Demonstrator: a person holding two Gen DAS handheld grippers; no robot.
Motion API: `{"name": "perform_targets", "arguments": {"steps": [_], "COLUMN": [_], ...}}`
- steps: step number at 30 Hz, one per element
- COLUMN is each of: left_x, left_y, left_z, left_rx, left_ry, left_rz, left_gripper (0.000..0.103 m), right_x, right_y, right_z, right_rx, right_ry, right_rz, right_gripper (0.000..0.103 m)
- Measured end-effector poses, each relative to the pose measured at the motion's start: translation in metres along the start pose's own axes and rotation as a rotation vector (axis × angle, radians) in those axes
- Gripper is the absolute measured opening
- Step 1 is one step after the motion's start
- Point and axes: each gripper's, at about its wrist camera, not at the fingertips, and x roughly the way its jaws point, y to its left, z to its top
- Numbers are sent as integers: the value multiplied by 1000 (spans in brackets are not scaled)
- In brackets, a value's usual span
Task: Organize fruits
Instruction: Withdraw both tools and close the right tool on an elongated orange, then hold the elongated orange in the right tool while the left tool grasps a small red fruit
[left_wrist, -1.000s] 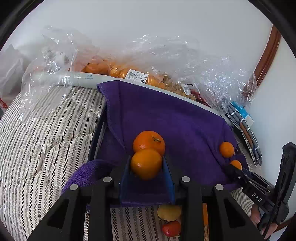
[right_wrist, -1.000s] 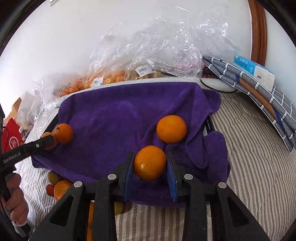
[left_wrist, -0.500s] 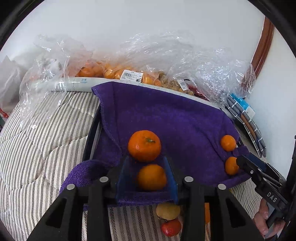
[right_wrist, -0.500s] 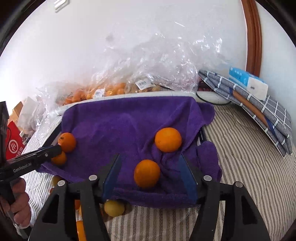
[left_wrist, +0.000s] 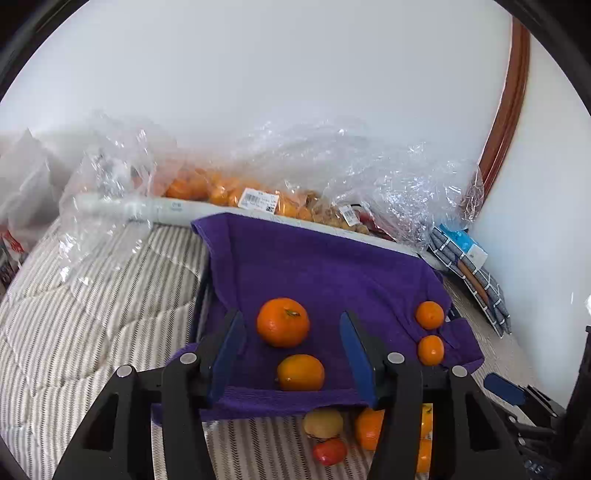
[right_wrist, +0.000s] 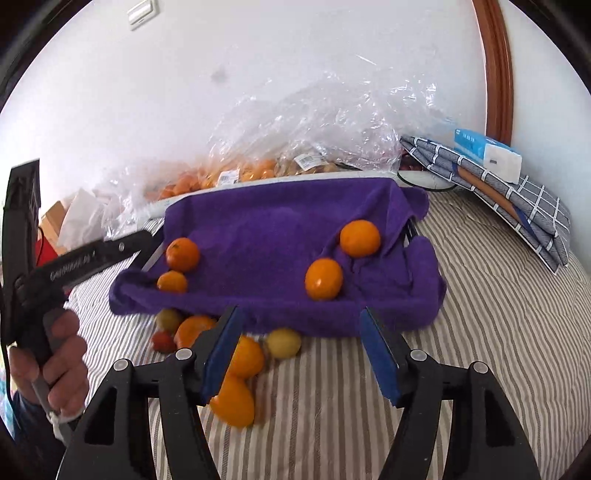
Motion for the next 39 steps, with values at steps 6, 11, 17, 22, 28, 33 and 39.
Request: {"name": "perform_targets", "arguments": {"steps": [6, 11, 17, 22, 28, 33, 39], "left_x": [-15, -28, -34, -33, -29, -19, -4], "left_y": [12, 26, 38, 34, 19, 2, -12], "left_z": [-10, -24, -33, -38, -44, -53, -63], "left_rx": [-4, 2, -31, -13, 44, 70, 111], "left_ry": [-36, -54, -22, 0, 41, 122, 207], "left_rz": [34, 90, 82, 66, -2, -103, -76], "left_gripper": [53, 53, 53, 53, 53, 53, 49], "right_x": [-13, -14, 1, 26, 17, 2, -13], "right_y": [14, 26, 40, 52, 42, 17, -12], "right_z": [-17, -29, -37, -42, -44, -45, -44], "right_rx": [-24, -57, -81, -134, -130, -120, -97], "right_ry": [33, 47, 100, 187, 166, 105, 51], "right_rz": [13, 19, 68, 40, 56, -19, -62], "right_gripper": [65, 64, 62, 45, 35, 35, 35]}}
